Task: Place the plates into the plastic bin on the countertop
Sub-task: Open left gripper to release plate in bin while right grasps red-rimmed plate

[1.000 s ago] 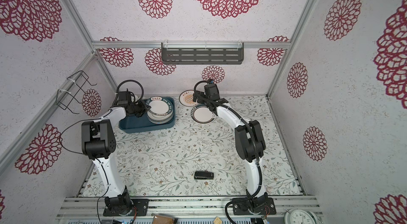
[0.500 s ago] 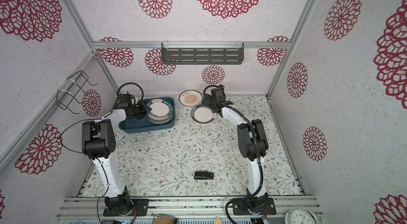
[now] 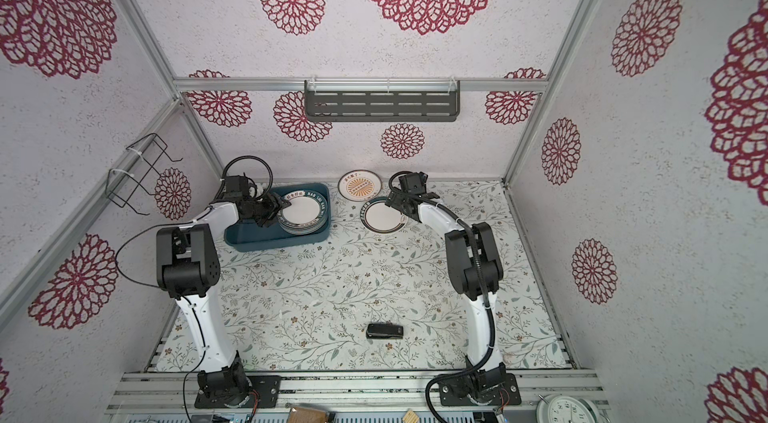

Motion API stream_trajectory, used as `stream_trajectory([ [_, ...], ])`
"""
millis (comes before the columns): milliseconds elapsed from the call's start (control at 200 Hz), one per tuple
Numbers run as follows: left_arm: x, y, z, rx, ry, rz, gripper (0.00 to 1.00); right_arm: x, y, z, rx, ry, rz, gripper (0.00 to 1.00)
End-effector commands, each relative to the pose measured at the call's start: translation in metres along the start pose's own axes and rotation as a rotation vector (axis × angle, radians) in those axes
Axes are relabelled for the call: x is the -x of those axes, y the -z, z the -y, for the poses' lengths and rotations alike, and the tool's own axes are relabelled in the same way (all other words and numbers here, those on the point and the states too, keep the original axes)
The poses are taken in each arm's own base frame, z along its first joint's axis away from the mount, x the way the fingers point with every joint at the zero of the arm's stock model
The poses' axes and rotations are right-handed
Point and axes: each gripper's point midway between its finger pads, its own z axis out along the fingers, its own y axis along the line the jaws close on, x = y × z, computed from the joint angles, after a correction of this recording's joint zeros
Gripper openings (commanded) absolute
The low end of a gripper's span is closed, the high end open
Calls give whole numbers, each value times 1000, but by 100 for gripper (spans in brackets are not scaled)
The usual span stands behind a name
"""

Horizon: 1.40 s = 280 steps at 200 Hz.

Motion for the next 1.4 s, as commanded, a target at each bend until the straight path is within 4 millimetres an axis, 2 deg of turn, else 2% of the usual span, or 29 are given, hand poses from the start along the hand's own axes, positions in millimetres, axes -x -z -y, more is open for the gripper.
stream_trajectory([
  [0, 1, 14, 6, 43, -43, -2, 74, 1, 3, 13, -65, -12, -11, 99],
  [180, 2, 26, -1, 181, -121, -4, 84, -5, -2, 14, -49, 0, -42, 98],
  [310, 8, 39, -1, 235, -147, 24, 86, -11, -10, 14, -18, -23, -74, 97],
  [420, 16, 51, 8, 238, -177, 64, 89, -14, -16, 22, -38, -52, -86, 97],
  [691, 31, 71, 35, 184, -217, 142, 91, -22, -28, 21, -23, -49, -110, 93],
  [1001, 31, 70, 42, 144, -210, 144, 91, -35, -49, 14, 28, -66, -158, 74],
  [1126, 29, 71, 52, 96, -218, 145, 92, -44, -54, 20, 11, -75, -184, 58],
  [1306, 31, 71, 58, 68, -227, 147, 92, -53, -59, 26, 18, -103, -188, 47],
  [1396, 29, 73, 61, 59, -231, 145, 92, -55, -61, 25, 38, -127, -187, 36],
])
